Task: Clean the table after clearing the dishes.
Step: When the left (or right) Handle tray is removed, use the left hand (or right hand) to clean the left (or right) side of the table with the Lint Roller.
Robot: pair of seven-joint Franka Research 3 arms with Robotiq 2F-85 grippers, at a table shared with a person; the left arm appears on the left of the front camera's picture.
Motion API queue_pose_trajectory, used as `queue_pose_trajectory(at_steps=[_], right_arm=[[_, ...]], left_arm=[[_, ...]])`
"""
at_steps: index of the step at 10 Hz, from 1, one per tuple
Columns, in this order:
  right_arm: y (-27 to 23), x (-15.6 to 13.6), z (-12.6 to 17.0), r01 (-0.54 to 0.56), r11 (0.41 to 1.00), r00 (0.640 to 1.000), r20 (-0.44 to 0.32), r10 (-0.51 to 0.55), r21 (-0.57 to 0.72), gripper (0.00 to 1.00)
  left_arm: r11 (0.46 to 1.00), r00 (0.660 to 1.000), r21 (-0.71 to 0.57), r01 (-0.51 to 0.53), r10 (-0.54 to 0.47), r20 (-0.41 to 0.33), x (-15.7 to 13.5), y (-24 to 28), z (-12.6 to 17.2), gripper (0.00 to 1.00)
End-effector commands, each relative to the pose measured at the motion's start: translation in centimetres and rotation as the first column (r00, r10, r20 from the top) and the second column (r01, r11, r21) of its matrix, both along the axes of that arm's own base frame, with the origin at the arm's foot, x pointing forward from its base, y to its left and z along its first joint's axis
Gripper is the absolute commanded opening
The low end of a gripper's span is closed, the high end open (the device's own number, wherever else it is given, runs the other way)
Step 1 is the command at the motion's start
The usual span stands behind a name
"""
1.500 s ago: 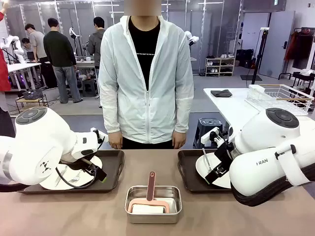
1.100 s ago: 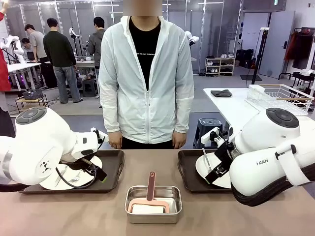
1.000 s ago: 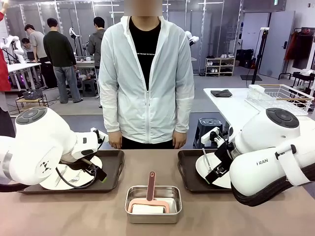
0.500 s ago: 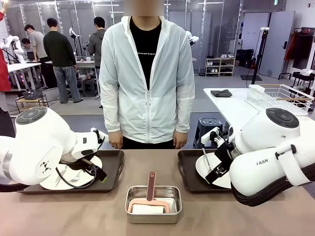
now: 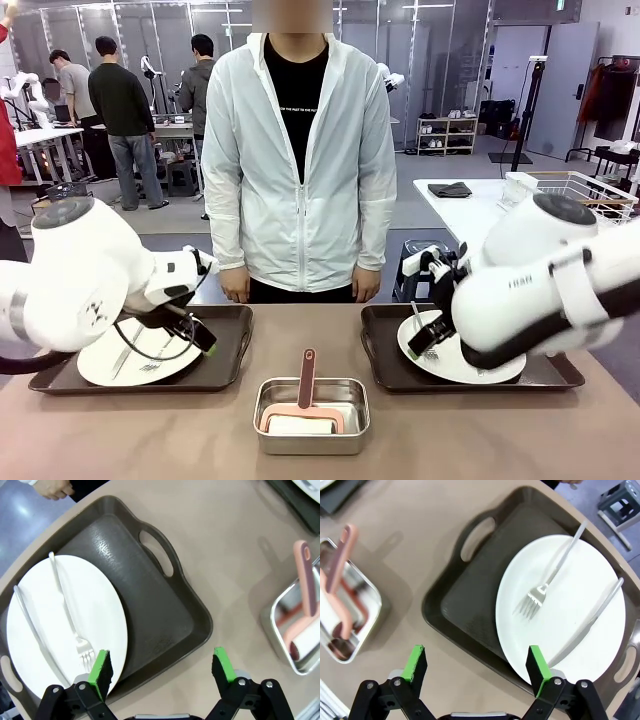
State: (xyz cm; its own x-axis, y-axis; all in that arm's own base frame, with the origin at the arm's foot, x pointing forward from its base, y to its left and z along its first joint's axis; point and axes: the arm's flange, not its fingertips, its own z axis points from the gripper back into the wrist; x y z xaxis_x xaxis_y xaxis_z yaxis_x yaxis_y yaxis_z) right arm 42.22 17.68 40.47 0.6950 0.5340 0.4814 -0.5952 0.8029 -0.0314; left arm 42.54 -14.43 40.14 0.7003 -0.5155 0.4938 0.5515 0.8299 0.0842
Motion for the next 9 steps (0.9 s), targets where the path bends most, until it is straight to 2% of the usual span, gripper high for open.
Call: queue_pose_trajectory(at_steps=[1, 3, 4, 5, 6, 7, 9], right_arm=[[-1.1, 3.6, 2.8, -0.038, 0.996, 0.996, -0.078, 0.044, 0.077, 1.0], [-1.9, 6.0, 4.7, -0.028, 0.98, 0.967, -0.243, 0.077, 0.198, 1.0], [-2.8, 6.8, 5.2, -0.008, 0.949, 0.94, -0.322, 0.115, 0.315, 1.0], [-3.7, 7.0, 5.8, 0.007, 0.92, 0.925, -0.352, 0.143, 0.392, 1.0], [-4.8, 7.0, 6.2, 0.024, 0.896, 0.913, -0.374, 0.161, 0.444, 1.0], [-6.8, 7.2, 6.7, 0.083, 0.842, 0.894, -0.414, 0.173, 0.532, 1.0], [-11.1, 7.1, 6.5, 0.187, 0.735, 0.864, -0.465, 0.193, 0.652, 1.0]], left_arm=[[0.991, 0.995, -0.125, 0.052, -0.062, -0.079, 1.7, 3.1, 3.3, 1.0], [0.942, 0.983, -0.323, 0.093, -0.139, -0.123, 2.6, 5.8, 5.5, 1.0], [0.891, 0.976, -0.439, 0.112, -0.182, -0.121, 2.6, 7.5, 6.4, 1.0], [0.819, 0.967, -0.56, 0.123, -0.226, -0.118, 2.5, 9.1, 7.0, 1.0], [0.771, 0.964, -0.626, 0.119, -0.241, -0.113, 2.3, 10.6, 7.2, 1.0], [0.675, 0.964, -0.732, 0.094, -0.245, -0.102, 2.2, 12.7, 7.1, 1.0], [0.52, 0.98, -0.853, 0.031, -0.182, -0.075, 1.5, 16.1, 6.8, 1.0]])
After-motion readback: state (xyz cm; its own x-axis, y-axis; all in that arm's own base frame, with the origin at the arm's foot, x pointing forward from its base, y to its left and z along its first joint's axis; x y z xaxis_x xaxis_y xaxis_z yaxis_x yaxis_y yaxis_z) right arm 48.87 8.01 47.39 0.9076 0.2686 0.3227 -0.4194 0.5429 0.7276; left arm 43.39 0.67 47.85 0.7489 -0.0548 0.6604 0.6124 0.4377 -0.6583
